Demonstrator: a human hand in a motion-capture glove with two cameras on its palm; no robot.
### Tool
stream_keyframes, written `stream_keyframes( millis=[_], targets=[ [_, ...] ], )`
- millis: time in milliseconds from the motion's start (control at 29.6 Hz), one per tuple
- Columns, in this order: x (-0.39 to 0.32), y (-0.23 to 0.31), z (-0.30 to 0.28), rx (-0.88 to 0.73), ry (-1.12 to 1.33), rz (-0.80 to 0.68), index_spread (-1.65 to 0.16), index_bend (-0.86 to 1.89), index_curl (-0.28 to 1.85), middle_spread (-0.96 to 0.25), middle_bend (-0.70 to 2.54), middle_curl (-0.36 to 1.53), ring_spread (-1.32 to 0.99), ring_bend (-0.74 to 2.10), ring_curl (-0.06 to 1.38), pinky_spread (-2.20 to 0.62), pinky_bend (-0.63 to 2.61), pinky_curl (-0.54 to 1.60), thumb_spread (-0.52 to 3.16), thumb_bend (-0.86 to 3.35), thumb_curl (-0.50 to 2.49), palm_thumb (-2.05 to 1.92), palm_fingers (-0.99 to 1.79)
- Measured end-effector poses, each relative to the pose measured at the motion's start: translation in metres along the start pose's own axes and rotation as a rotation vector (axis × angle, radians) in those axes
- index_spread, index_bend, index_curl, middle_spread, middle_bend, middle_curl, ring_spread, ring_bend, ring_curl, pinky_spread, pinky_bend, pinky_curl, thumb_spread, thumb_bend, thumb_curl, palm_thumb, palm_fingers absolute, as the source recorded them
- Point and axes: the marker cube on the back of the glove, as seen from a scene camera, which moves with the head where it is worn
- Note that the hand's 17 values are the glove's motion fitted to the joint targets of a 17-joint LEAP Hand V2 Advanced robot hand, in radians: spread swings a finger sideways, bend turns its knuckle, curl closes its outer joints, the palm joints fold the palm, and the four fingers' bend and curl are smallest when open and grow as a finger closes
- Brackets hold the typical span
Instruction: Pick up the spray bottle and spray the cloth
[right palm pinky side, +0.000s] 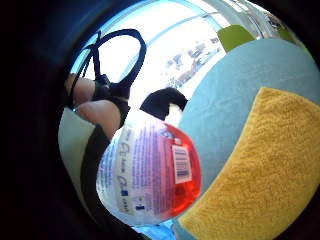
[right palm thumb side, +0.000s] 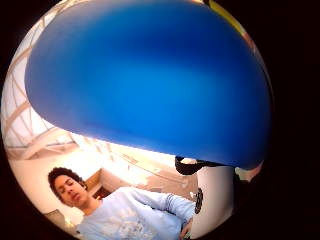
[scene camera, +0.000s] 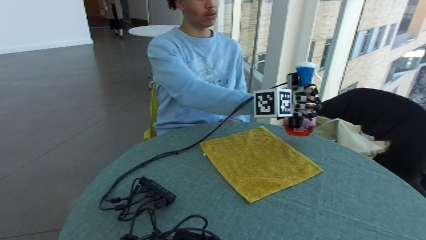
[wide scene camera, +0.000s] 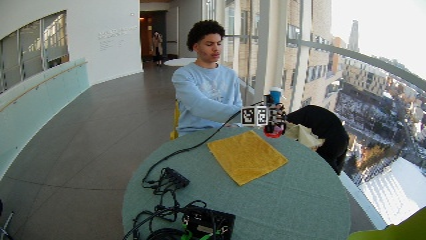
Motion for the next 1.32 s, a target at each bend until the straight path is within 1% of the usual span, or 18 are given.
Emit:
stream_keyframes(
  millis=[236,675,776,911,1046,1181,1315],
  targets=[
    [0.018,-0.005,0.026,-0.009,-0.001,0.024,-0.21,0.13,0.34,-0.08,0.36,0.47,-0.05,0.45,0.38,0.11,0.21,0.35,0.95,-0.02,0.55,0.86,1.10],
    [0.029,-0.001,0.026,-0.039,0.038,0.042,-0.21,0.13,0.34,-0.08,0.35,0.47,-0.07,0.45,0.38,0.10,0.20,0.36,0.99,-0.03,0.53,0.83,1.10],
    [0.026,0.002,0.020,-0.047,0.057,0.025,-0.23,0.14,0.34,-0.07,0.32,0.46,-0.07,0.42,0.38,0.10,0.19,0.36,1.03,-0.03,0.51,0.80,1.03],
    [0.019,0.008,0.002,-0.057,0.110,-0.012,-0.24,0.11,0.34,-0.08,0.25,0.44,-0.08,0.39,0.38,0.10,0.23,0.37,1.06,-0.03,0.49,0.77,0.92],
    [0.014,0.021,-0.029,-0.102,0.201,-0.037,-0.26,0.08,0.31,-0.08,0.24,0.44,-0.08,0.39,0.38,0.10,0.25,0.38,1.08,-0.03,0.47,0.76,0.88],
    [0.007,0.044,-0.081,-0.133,0.305,-0.055,-0.27,0.10,0.30,-0.08,0.24,0.44,-0.08,0.37,0.37,0.10,0.25,0.37,1.09,-0.02,0.46,0.75,0.85],
    [-0.004,0.076,-0.133,-0.102,0.377,-0.061,-0.27,0.14,0.31,-0.08,0.23,0.44,-0.08,0.35,0.36,0.11,0.23,0.37,1.10,-0.02,0.44,0.75,0.86]
  ],
)
